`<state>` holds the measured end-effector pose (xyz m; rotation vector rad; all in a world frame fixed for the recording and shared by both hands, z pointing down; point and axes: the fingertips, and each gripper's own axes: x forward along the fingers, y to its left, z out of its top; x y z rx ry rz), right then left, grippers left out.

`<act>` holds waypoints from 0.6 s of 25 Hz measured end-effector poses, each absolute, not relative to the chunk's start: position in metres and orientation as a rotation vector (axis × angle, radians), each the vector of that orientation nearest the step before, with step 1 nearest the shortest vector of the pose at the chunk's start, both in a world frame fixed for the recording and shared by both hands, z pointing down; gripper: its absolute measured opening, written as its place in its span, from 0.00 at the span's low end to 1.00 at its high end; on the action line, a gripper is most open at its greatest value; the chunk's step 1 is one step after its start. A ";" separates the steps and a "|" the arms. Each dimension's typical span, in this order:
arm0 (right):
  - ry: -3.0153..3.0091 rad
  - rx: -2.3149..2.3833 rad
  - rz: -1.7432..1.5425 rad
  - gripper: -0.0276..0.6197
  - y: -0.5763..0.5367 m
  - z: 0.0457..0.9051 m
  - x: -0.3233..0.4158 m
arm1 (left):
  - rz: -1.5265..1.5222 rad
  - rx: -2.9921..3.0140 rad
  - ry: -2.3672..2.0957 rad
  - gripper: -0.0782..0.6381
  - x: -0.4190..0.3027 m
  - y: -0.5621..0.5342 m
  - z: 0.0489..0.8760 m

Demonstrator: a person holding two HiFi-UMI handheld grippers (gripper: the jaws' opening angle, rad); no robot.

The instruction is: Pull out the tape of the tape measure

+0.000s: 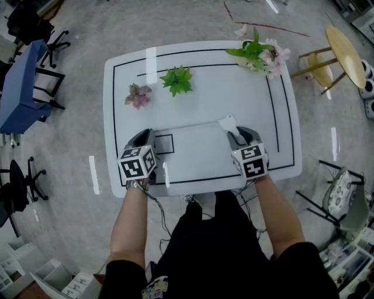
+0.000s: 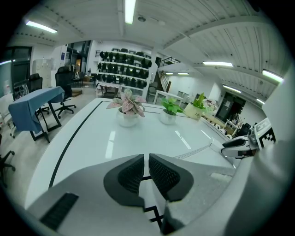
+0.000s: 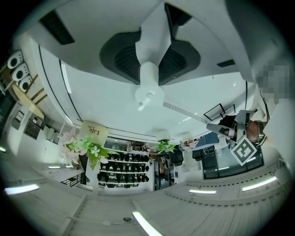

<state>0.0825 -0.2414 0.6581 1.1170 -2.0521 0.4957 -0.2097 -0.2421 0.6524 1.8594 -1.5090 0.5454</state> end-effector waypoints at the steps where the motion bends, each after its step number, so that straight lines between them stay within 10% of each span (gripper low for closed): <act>1: -2.052 1.116 0.492 0.23 -0.242 0.658 0.082 | 0.544 1.860 -1.509 0.16 -0.210 -0.242 0.653; 15: -2.046 1.112 0.438 0.24 -0.242 0.659 0.082 | 0.562 1.820 -1.547 0.15 -0.220 -0.236 0.657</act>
